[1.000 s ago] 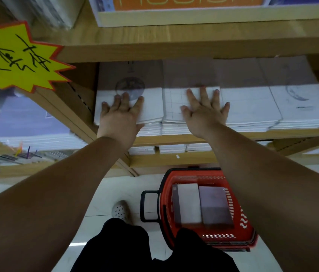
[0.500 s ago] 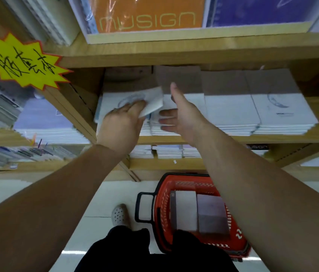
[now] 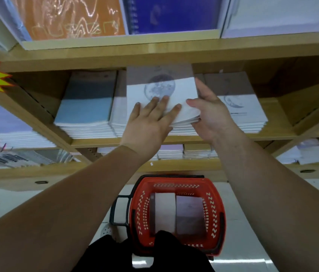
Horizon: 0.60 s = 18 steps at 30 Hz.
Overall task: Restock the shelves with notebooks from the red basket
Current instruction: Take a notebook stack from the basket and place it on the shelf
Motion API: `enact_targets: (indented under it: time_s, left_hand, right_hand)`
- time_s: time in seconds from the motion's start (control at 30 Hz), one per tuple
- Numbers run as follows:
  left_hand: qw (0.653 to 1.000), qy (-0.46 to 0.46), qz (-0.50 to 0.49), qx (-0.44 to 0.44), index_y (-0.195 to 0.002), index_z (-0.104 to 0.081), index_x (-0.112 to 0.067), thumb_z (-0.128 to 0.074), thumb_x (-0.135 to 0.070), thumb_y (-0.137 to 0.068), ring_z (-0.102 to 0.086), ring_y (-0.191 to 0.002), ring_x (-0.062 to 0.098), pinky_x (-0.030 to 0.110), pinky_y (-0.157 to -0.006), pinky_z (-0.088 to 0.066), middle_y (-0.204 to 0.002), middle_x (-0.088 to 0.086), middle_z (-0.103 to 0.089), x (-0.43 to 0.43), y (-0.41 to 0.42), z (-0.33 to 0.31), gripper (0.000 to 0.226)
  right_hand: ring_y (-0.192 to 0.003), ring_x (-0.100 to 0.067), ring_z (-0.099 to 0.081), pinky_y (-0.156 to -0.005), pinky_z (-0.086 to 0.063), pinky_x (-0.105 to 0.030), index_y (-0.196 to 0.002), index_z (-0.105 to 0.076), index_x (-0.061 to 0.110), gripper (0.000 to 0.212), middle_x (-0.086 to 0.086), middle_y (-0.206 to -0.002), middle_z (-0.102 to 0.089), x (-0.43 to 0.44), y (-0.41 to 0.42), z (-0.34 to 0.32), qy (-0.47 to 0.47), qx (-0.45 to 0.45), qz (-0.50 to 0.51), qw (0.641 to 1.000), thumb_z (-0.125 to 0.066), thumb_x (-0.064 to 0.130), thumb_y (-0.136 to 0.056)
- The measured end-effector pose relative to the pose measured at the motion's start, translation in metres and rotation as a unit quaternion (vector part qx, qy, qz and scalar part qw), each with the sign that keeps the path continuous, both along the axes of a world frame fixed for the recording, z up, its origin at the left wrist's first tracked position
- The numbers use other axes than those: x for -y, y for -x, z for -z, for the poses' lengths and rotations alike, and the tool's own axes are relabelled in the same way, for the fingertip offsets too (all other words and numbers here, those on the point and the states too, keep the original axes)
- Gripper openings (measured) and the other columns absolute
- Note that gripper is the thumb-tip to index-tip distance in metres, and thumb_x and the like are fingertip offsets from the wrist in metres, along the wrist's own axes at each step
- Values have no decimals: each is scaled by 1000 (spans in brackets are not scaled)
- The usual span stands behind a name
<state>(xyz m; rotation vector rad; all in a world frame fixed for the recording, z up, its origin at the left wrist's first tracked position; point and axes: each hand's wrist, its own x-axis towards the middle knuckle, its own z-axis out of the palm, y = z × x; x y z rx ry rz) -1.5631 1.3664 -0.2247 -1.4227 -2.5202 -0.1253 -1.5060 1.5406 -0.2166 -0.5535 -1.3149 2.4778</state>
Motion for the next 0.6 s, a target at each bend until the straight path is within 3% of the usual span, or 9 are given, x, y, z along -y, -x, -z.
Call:
enact_targets:
  time_s: [0.1,0.17,0.23,0.37,0.47,0.53,0.6]
  left_hand:
    - [995,68,-20,64,-160,-8,-36,-41,-39,-105,-20,-153,29,54,-121,-20,-169,5,-14,-30,6,15,64]
    - [987,114,-39,104,-159,0,-39,-36,-45,-105,-16,-154,30,54,-122,-17,-169,6,-9,-40,14,28,65]
    - [976,155,-73,132,-158,3,-42,-33,-54,-104,-11,-155,34,59,-122,-14,-170,8,-5,-43,24,39,66]
    - [959,188,-149,151,-157,5,-48,-24,-73,-96,8,-154,39,68,-118,-3,-169,4,12,-44,43,51,72]
    - [949,197,-174,173,-155,12,-48,-23,-75,-94,15,-153,38,73,-116,-2,-168,-1,20,-40,65,59,75]
    - [946,197,-177,187,-153,16,-50,-25,-72,-96,20,-153,36,74,-115,-2,-166,-5,26,-38,78,66,74]
    - [946,188,-181,192,-153,17,-51,-27,-70,-97,22,-152,35,74,-114,0,-165,-7,28,-40,87,70,73]
  right_hand:
    - [-117,-40,-65,-83,-58,-41,-132,-64,11,54,-16,-131,-68,-38,-8,17,-15,23,49,998,-48,-16,-88]
    - [-100,-33,-72,-74,-61,-38,-116,-70,16,48,-9,-107,-77,-59,-11,28,-9,50,83,995,-47,-18,-90]
    - [-90,-26,-74,-70,-62,-35,-119,-68,15,47,-4,-95,-78,-78,-10,40,-30,87,109,990,-48,-18,-92]
    - [-111,-30,-65,-93,-52,-34,-145,-52,9,58,-14,-129,-67,-106,4,71,-190,184,94,960,-51,-15,-93]
    - [-118,-25,-60,-93,-46,-28,-149,-50,16,56,-4,-133,-64,-117,17,85,-373,248,44,893,-56,-2,-96]
    - [-125,-27,-58,-100,-47,-30,-153,-44,17,58,-3,-141,-60,-128,30,90,-477,264,-5,838,-60,12,-98]
    - [-134,-37,-50,-108,-45,-38,-158,-34,14,65,-13,-152,-51,-135,42,90,-578,312,-67,751,-60,28,-100]
